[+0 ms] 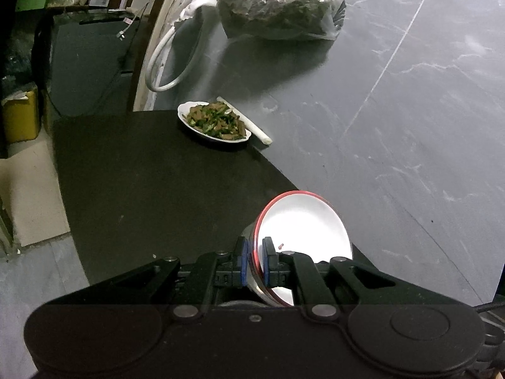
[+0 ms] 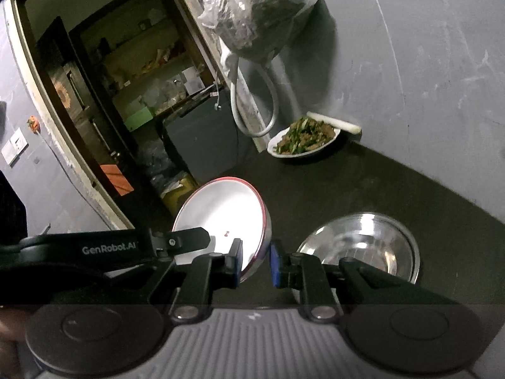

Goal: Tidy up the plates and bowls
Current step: 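Lift the second white bowl and carry it over the steel mixing bowl, then lower the second white bowl into the first white bowl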

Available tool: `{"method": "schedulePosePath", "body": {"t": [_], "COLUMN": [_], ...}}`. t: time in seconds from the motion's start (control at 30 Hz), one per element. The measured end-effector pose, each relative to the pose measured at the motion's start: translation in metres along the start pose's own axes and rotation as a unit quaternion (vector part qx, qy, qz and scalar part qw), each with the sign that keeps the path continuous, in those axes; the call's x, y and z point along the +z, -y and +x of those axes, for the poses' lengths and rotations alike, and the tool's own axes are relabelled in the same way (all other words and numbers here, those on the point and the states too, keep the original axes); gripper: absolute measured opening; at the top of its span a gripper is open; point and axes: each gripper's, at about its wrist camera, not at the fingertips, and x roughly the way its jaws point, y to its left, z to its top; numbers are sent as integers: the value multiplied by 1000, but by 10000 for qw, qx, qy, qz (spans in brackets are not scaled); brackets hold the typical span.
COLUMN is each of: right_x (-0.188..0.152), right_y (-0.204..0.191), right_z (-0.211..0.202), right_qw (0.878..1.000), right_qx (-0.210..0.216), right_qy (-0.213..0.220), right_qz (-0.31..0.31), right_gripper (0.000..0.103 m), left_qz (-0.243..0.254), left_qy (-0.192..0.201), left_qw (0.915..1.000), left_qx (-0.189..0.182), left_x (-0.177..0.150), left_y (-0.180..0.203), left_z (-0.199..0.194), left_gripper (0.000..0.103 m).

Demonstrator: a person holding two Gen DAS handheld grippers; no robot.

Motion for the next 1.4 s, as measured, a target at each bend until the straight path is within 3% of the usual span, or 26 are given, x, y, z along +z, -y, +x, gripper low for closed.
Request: {"method": "schedulePosePath", "body": {"t": [0.47,0.87,1.1,1.4], "right_x": [-37,-65,-70,-71], "right_y": [-16,-7,-10,-8], "right_z": [-22,-4,3,14], "right_qw": [9989,9916,9879,9839], "right_qx": [-301,-475,-557,-600], "right_qy": [-330,-1182,-1415,-1653], "right_qz": [-141,-209,-313,-331], "right_gripper": [20,20,20,20], "left_qz": [92,87,195,116], "left_qy": [-319,-696,-964,-1153], "left_qw": [9993,9973,9939,9916], "left_qx": [-153,232,498,571], "left_x": [-42,-67,-71,-69], "left_y": [-6,-9,-9,-10], "left_z": [-5,16,25,33], "left_gripper": [9,14,15,18]}}
